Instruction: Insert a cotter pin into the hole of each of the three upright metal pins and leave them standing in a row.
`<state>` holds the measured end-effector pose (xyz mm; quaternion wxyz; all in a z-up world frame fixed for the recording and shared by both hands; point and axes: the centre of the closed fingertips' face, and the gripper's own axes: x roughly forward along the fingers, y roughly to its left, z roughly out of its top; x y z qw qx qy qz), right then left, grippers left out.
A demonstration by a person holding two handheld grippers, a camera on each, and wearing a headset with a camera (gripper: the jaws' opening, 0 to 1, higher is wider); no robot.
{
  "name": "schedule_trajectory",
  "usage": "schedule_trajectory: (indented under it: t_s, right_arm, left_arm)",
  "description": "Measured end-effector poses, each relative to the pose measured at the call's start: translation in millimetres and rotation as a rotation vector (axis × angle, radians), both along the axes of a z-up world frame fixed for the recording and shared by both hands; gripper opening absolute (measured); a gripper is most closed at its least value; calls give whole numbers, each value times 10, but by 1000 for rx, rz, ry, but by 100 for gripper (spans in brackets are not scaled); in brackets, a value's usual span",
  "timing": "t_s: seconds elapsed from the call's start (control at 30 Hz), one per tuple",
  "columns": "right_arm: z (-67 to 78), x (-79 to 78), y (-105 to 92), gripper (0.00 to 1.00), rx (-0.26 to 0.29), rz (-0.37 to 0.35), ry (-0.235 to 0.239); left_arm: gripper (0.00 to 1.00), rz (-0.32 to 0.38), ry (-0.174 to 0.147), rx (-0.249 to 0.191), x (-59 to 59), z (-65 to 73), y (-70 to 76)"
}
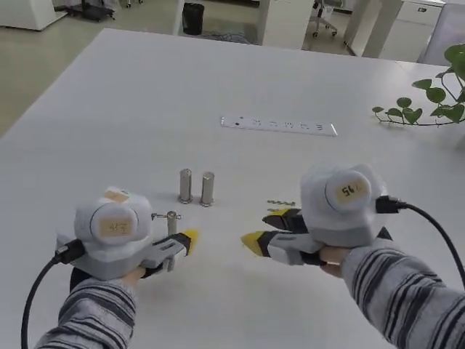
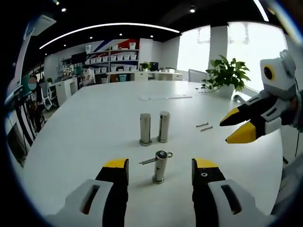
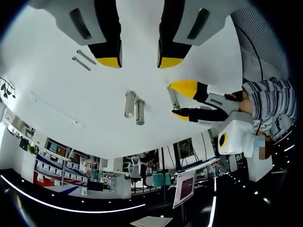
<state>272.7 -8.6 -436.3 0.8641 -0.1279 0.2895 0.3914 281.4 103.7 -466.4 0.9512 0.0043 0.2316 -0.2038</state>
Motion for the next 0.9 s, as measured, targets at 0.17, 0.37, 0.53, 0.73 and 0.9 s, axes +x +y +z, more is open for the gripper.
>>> schedule_trajectory:
  t_s: [0.17, 0.37, 0.53, 0.73, 0.9]
  right_arm:
    - [113, 269, 176, 26, 27, 4, -19]
    - [120, 566, 392, 26, 45, 34, -38]
    - [52, 749, 563, 25, 68, 46, -50]
    - [-110, 842, 667, 25, 29, 65, -42]
    - [-244, 941, 665, 22, 34, 49, -23]
  left_arm:
    - [63, -7, -23, 2, -22, 128, 53]
    - [74, -17, -32, 17, -91, 214, 124]
    - [82, -14, -22, 8, -265, 247, 215]
    - [88, -18, -48, -2, -263, 311, 202]
    - [95, -40, -36, 1, -273, 281, 120]
